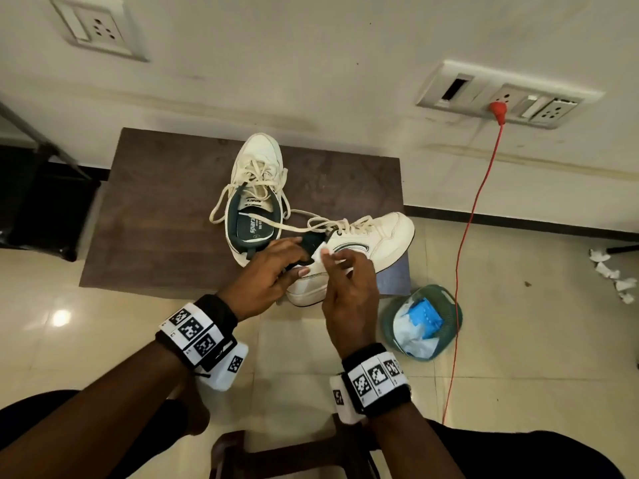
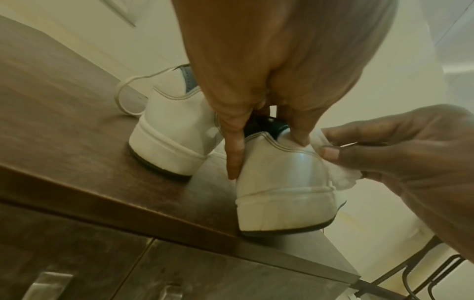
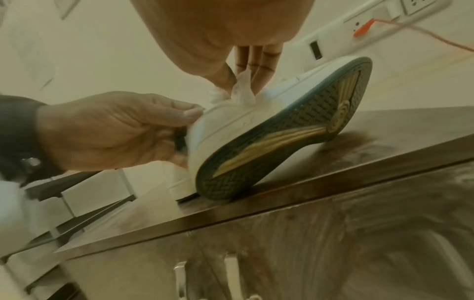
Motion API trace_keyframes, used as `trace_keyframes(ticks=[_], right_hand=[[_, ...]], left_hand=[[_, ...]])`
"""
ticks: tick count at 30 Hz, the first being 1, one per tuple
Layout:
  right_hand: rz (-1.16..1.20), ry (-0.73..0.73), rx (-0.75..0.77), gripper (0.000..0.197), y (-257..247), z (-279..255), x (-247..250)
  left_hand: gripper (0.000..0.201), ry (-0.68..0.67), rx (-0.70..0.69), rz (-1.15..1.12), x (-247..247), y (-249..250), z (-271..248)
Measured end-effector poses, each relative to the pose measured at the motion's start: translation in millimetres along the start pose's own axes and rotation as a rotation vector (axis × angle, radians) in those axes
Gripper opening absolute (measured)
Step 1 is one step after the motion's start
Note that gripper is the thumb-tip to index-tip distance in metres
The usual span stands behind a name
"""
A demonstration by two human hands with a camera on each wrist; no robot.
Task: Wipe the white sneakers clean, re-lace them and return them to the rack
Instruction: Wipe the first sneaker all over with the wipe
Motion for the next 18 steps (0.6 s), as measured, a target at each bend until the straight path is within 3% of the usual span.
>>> trace_keyframes(ticks=[4, 10, 15, 18], right_hand=[[-0.039, -0.044, 0.040, 0.044, 5.4, 3.8, 4.7], [-0.198, 0.039, -0.189, 0.041, 18.9, 42.3, 16.3], [-0.166, -0.066, 0.012, 0.041, -2.5, 26.1, 12.1], [-0.273, -0.017, -0.063, 0.035, 28.5, 37.7, 22.7]], left_hand=[[0.033, 0.005, -0.026, 0.024, -2.9, -5.3, 0.1], [0.026, 0.004, -0.056, 0.043, -6.1, -2.5, -2.4], [0.029, 0.011, -0.064, 0.048, -4.7, -0.6, -2.1], [0.030, 0.015, -0.087, 0.055, -7.4, 0.1, -5.2]])
Point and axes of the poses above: each hand's wrist, its own z-axis towards the middle knuckle, its own x-axis out of the back of the hand, y = z × x, the point moved 3 cm from there along z, towards the middle knuckle, and after that the axes turned 3 degrees about z, right-handed, at the moved point
